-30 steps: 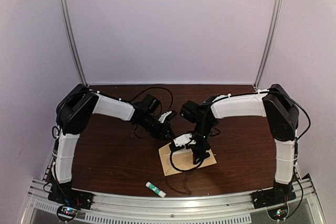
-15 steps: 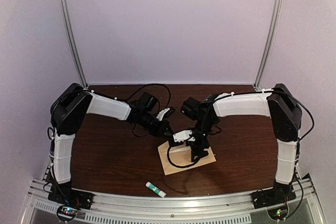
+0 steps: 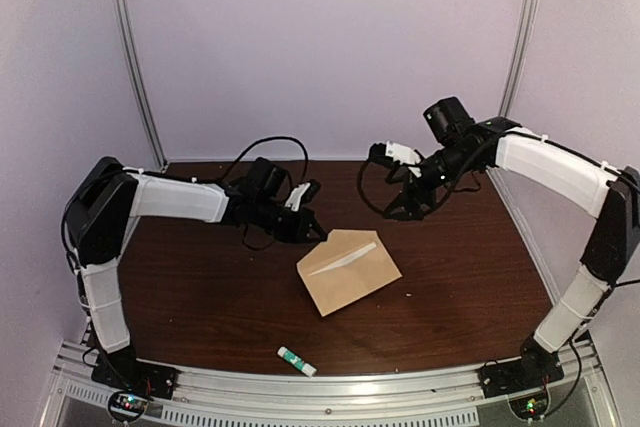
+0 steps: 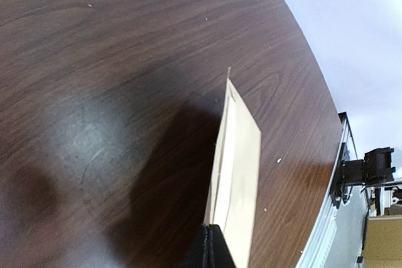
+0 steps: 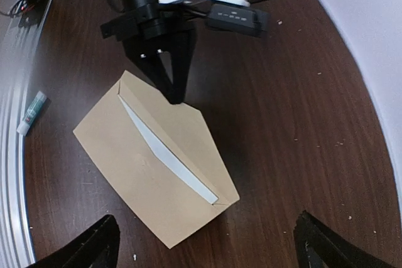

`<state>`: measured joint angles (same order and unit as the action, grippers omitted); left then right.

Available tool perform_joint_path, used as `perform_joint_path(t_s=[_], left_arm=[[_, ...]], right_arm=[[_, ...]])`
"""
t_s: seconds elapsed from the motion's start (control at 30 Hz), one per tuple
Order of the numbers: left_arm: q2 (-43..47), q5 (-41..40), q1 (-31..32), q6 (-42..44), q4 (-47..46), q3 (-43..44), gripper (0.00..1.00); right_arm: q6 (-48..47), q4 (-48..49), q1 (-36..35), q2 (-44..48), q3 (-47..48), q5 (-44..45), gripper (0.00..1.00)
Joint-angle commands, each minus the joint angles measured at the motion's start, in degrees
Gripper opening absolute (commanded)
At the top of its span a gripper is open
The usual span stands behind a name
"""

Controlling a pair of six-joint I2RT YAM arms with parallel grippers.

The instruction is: Place the letter into the envelope and seal it

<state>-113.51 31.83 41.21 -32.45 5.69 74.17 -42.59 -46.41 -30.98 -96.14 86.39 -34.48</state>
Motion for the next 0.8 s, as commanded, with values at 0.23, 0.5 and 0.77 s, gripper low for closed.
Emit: perform_joint_path(t_s=[0.23, 0.5, 0.77], left_arm=[[10.92, -14.36, 1.5, 0.17, 16.49, -3.11, 0.49], [0.94, -23.77, -0.33, 17.16, 31.25, 15.63, 0.59], [-13.0, -14.18, -1.66, 22.26, 33.96, 30.84, 0.56]], right_arm=[[11.21, 9.61, 10.48, 16.35, -16.5, -7.48, 0.99], [13.23, 16.73, 12.63, 19.45, -26.26, -11.3, 1.0], [12.71, 17.56, 13.67, 18.49, -27.58, -12.75, 1.0]])
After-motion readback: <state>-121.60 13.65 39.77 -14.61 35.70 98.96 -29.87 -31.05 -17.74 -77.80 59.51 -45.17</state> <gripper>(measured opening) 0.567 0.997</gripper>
